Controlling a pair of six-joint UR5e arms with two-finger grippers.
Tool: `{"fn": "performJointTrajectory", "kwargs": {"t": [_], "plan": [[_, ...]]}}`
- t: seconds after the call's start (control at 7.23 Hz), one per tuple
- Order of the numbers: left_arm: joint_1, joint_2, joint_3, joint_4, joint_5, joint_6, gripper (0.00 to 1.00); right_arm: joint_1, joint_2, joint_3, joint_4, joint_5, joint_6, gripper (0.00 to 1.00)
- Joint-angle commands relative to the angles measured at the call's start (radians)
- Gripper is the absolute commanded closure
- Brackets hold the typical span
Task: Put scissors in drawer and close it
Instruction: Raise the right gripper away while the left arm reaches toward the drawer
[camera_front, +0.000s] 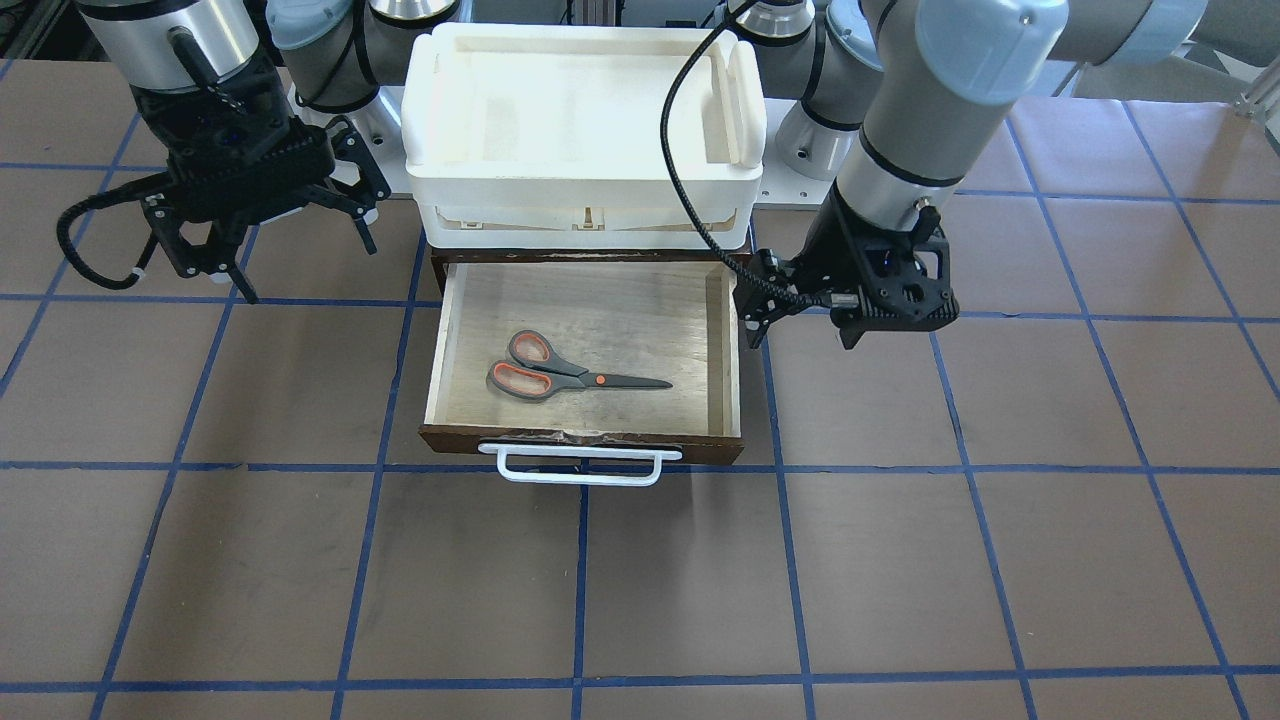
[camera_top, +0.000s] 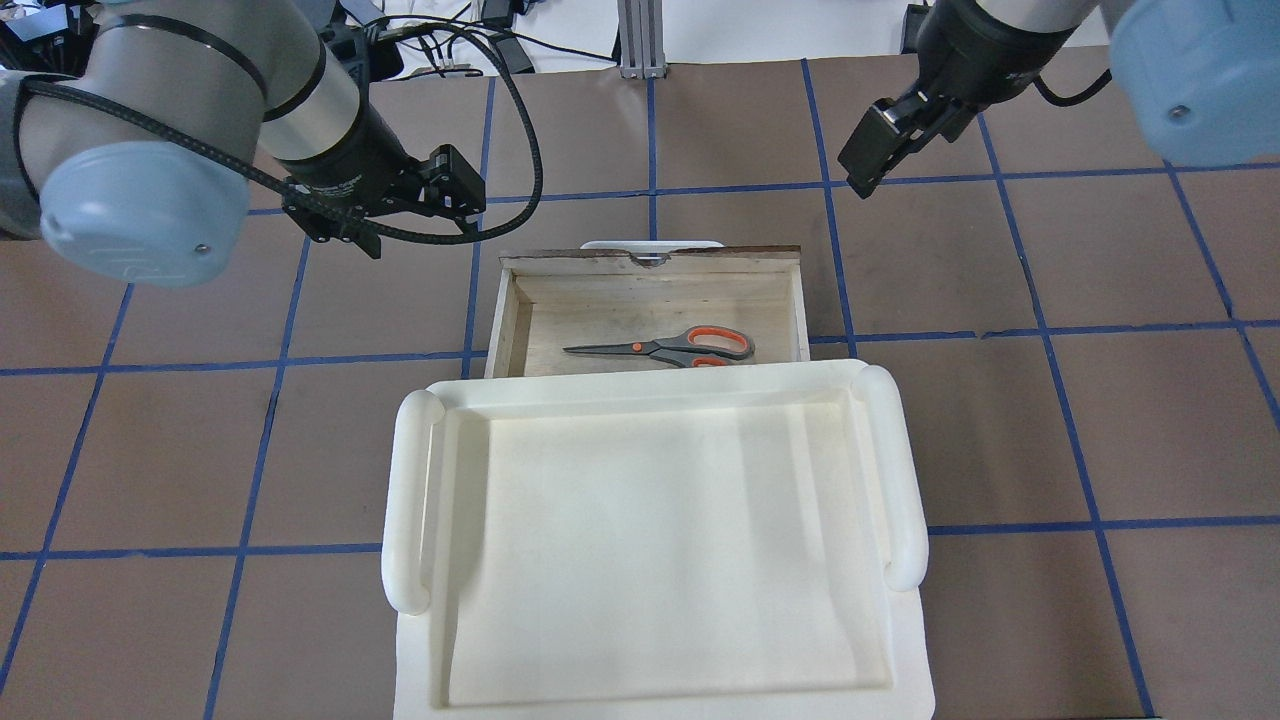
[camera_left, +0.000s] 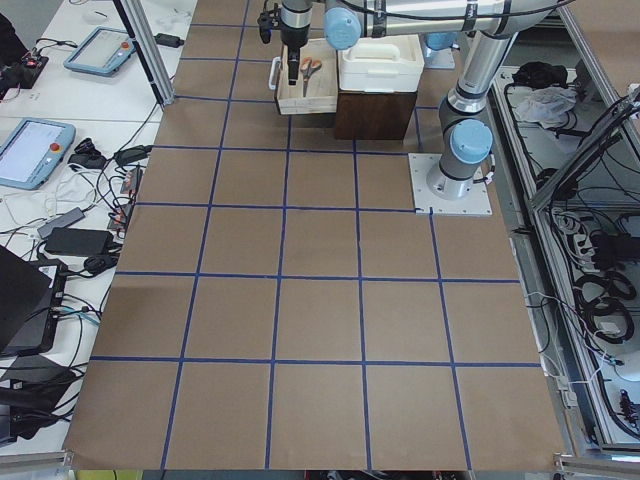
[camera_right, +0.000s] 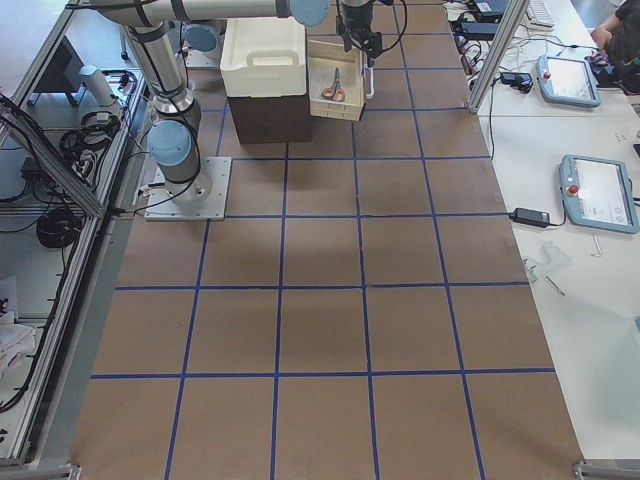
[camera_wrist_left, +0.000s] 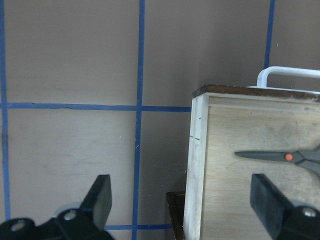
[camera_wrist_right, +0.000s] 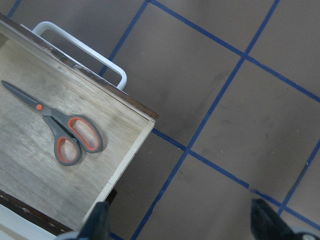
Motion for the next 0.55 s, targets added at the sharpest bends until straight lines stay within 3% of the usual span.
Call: {"fn": "performJointTrajectory", "kwargs": {"t": [0.0, 0.14, 0.42], "plan": [[-0.052, -0.096, 0.012, 0.174, -0.009, -0.030, 0.00, -0.034, -0.009, -0.052, 0.178, -0.094, 0.126, 0.00], [-0.088, -0.151, 0.044, 0.252, -0.007, -0.021, 0.00, -0.042, 0.002, -0.124, 0.282, -0.089, 0.215, 0.00], [-0.108, -0.259, 0.181, 0.257, -0.004, -0.027, 0.01, -0.054, 0.014, -0.162, 0.288, -0.116, 0.229, 0.00]]}}
